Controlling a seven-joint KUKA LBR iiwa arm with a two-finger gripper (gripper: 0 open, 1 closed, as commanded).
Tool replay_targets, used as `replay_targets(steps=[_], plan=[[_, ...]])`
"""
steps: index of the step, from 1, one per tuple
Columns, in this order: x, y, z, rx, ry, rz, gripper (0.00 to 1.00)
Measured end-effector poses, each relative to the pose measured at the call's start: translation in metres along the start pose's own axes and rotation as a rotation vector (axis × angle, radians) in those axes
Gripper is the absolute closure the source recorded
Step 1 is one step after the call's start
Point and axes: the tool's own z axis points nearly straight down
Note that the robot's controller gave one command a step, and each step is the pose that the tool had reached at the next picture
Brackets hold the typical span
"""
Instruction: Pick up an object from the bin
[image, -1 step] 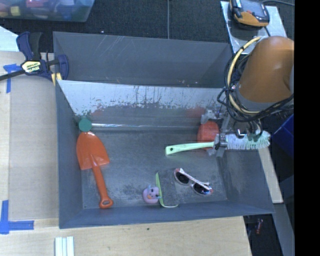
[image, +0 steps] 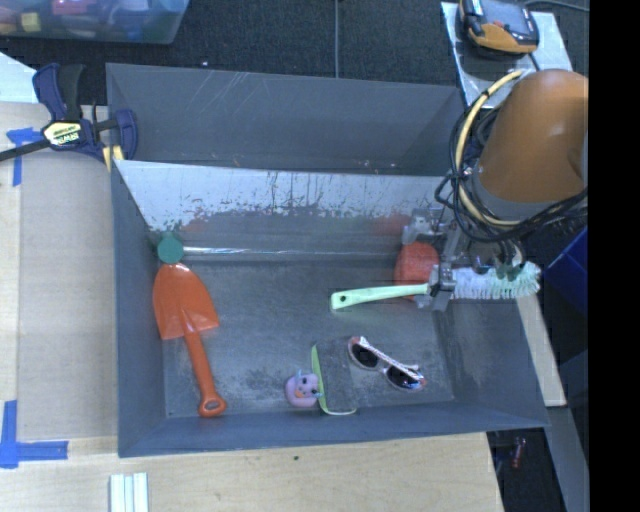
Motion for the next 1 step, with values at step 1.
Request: replay_targets(steps=[1], plan=[[0.048, -0.0023, 0.0766, 0.001, -0.004, -0.063, 0.0]])
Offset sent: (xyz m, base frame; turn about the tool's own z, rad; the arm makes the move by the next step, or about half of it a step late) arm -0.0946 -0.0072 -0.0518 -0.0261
